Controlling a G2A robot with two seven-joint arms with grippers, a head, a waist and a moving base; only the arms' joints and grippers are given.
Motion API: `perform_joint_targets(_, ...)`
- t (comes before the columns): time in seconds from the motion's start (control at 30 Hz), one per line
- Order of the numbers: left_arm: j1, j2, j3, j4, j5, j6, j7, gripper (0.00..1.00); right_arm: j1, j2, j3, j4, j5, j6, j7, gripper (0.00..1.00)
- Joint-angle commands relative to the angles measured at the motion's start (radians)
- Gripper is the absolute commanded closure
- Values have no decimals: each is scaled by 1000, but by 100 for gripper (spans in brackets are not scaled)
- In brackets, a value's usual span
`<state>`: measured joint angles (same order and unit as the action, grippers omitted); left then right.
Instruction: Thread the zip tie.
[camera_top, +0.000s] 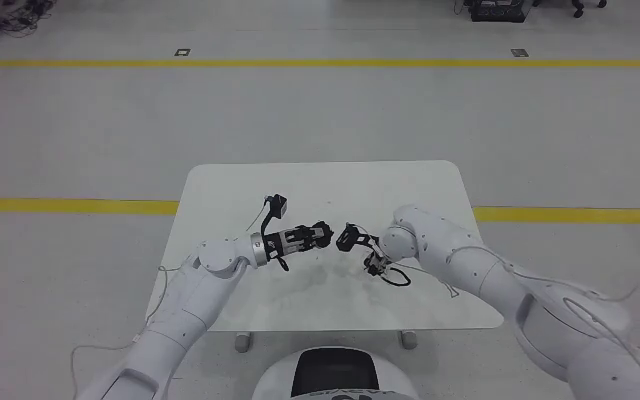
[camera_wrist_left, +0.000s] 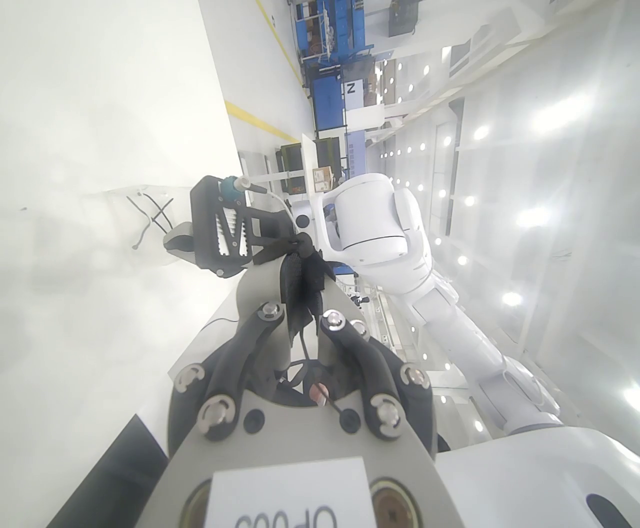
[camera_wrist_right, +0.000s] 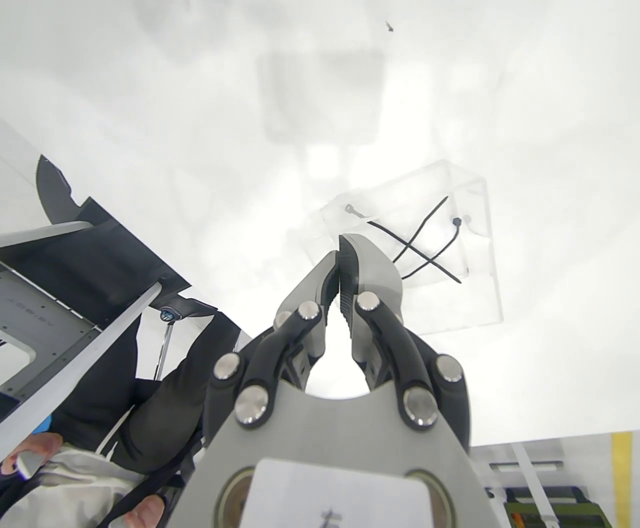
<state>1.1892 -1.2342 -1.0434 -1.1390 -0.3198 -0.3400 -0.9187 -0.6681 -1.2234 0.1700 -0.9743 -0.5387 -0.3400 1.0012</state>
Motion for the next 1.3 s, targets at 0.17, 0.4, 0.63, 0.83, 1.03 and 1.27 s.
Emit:
perform_joint_targets(0.17,0,0,0,0,0,0,0,100,0,-10,0,14,-30,0,-3,100)
perform_joint_targets(0.4,0,0,0,0,0,0,0,100,-3,-17,0,35,-73,0,-40,73)
perform_joint_targets(0.63,0,0,0,0,0,0,0,100,-12,-31,0,58,-107,0,-48,69)
perform_joint_targets(0.83,0,0,0,0,0,0,0,100,-11,-45,0,87,-119,0,-41,70)
perform_joint_targets(1.03,0,0,0,0,0,0,0,100,-11,-60,0,115,-131,0,-37,72)
perform_joint_targets(1.27,0,0,0,0,0,0,0,100,-8,-77,0,143,-138,0,-28,74)
